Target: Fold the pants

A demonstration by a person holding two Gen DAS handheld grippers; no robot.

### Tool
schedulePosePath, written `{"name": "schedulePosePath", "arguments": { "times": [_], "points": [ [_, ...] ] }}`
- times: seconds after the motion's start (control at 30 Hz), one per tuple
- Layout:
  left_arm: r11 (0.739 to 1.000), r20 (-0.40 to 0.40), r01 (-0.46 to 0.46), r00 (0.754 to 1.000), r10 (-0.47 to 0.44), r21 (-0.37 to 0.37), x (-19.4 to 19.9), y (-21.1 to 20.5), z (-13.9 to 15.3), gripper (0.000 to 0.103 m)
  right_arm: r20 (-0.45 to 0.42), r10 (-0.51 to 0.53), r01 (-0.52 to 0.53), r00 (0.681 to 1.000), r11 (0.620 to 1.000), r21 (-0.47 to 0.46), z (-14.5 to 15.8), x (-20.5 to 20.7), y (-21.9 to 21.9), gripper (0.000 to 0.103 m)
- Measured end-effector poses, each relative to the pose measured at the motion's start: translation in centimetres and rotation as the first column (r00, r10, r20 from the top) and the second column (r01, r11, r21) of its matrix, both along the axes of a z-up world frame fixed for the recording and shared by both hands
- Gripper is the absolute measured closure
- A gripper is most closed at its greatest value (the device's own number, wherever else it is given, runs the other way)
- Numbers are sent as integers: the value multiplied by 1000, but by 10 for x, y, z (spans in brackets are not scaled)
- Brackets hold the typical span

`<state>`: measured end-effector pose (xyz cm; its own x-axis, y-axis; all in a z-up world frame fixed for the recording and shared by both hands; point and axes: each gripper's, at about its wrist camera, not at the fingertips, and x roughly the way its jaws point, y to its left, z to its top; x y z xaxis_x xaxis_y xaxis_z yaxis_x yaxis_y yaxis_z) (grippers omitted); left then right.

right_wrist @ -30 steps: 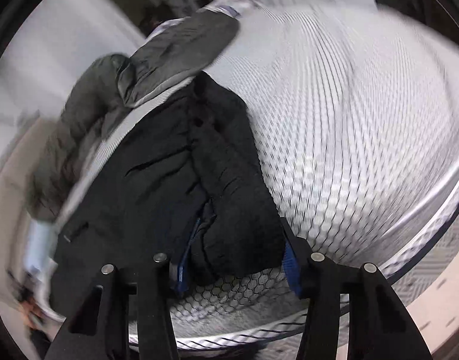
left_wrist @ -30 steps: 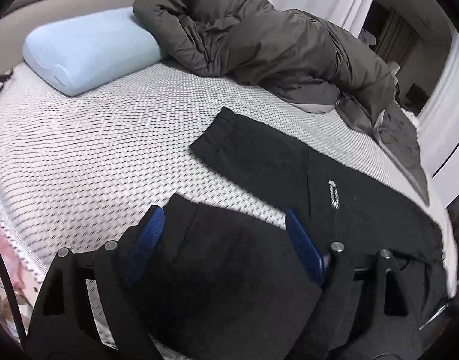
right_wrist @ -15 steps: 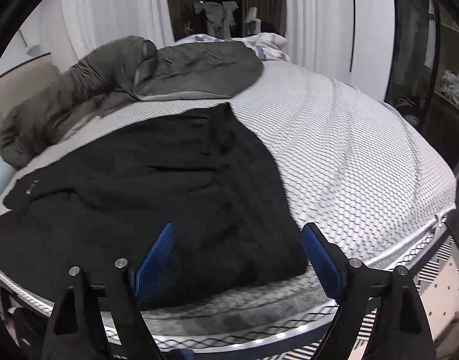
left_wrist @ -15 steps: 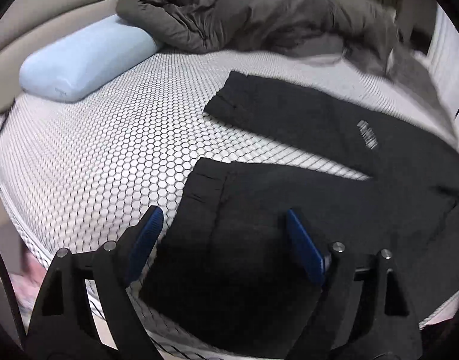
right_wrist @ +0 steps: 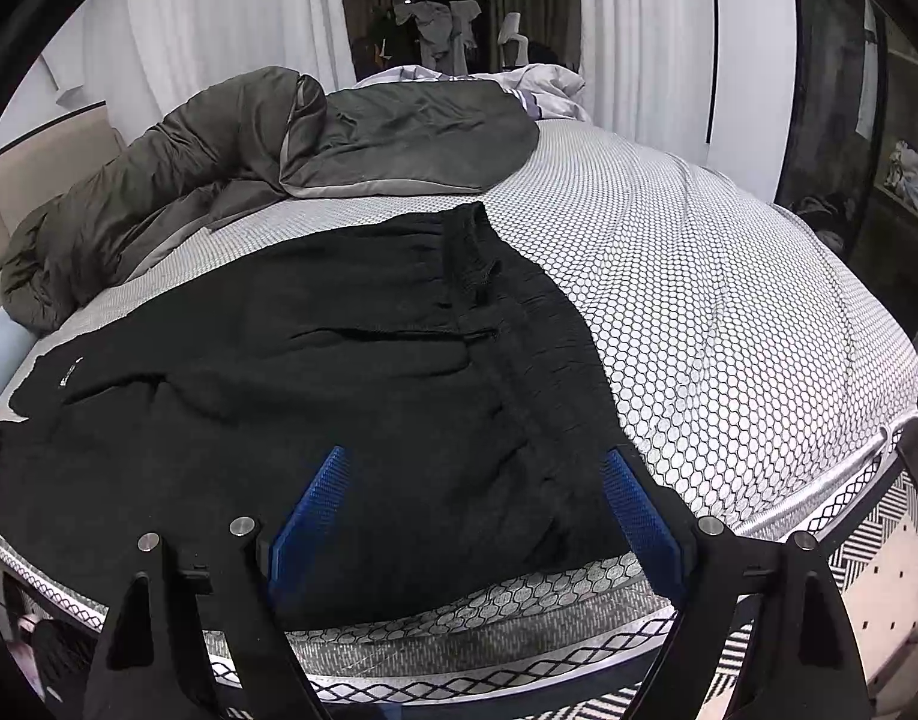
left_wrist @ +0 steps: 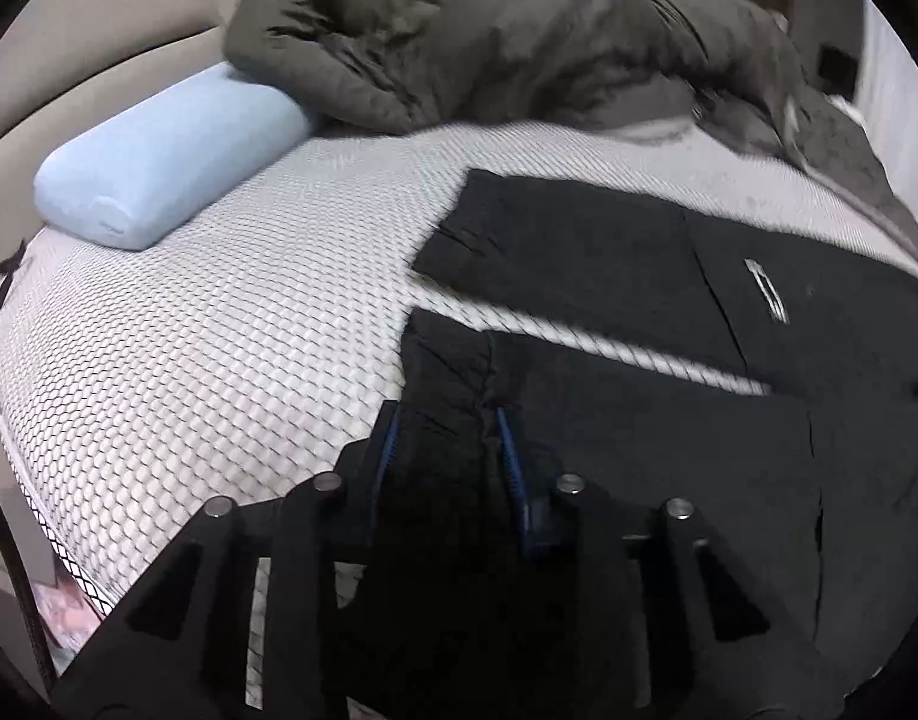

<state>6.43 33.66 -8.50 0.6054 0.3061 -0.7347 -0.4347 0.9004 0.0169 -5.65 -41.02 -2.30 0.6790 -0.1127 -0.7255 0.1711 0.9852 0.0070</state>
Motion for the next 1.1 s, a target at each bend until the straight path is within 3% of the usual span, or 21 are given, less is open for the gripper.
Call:
{"name": "schedulePosePath", "arguments": {
  "times": [0.1, 0.17, 0.2, 0.23, 0.3, 0.43, 0.5, 0.57, 0.63, 0.67, 0.73, 0.83, 0.93, 1.0, 1.03, 1.1],
  "points": [
    [998, -64, -22, 998, 18, -60, 12, 18, -13, 68, -4, -6, 6, 1000, 1000, 3, 0, 2, -3, 15],
    [999, -63, -24, 998, 22, -39, 9, 15, -13, 66, -11, -12, 12, 1000, 1000, 10, -2, 4, -5, 15],
    [999, -58, -23, 998, 22, -23, 6, 12, -10, 55, -13, -16, 17, 1000, 1000, 15, -2, 4, -6, 15],
    [1000, -56, -23, 998, 22, -18, 1, 8, -6, 37, -15, -22, 23, 1000, 999, 22, -2, 4, -8, 15],
    [999, -16, -24, 1000, 24, -33, -10, 3, 1, 25, -23, -41, 42, 999, 998, 45, -3, 3, -15, 15],
    [997, 26, -21, 999, 23, -75, -29, -7, 9, 23, -23, -122, 124, 992, 982, 140, -5, -9, -42, 15],
    [996, 41, -23, 999, 27, -89, -39, -13, 11, 22, -25, -177, 178, 984, 959, 221, -11, -20, -59, 15],
    [996, 43, -19, 999, 23, -87, -42, -19, 11, 21, -43, -226, 227, 973, 911, 344, -25, -28, -79, 22],
    [998, 30, -20, 999, 21, -56, -43, -25, 7, 20, -68, -238, 242, 969, 853, 462, -42, -28, -94, 40],
    [999, 14, -22, 1000, 23, -48, -40, -26, 4, 20, -79, -236, 242, 969, 819, 520, -52, -24, -100, 43],
    [999, -12, -32, 999, 32, -40, -33, -23, -5, 20, -106, -246, 263, 963, 787, 558, -61, -17, -104, 52],
    [997, -29, -46, 999, 45, -55, -29, -13, -15, 20, -79, -187, 202, 979, 862, 466, -42, -11, -91, 61],
    [996, -22, -54, 998, 53, -74, -32, -6, -19, 20, -22, -110, 110, 994, 917, 383, -16, -15, -80, 63],
    [995, -22, -60, 998, 58, -78, -34, -4, -20, 20, -11, -70, 70, 998, 957, 281, -6, -16, -72, 63],
    [995, -26, -60, 998, 58, -73, -33, -4, -21, 20, -28, -46, 50, 999, 983, 175, -7, -12, -67, 61],
    [996, -35, -57, 998, 55, -69, -29, -2, -22, 19, -87, -18, 17, 996, 1000, -9, -20, -4, -56, 54]
  ]
}}
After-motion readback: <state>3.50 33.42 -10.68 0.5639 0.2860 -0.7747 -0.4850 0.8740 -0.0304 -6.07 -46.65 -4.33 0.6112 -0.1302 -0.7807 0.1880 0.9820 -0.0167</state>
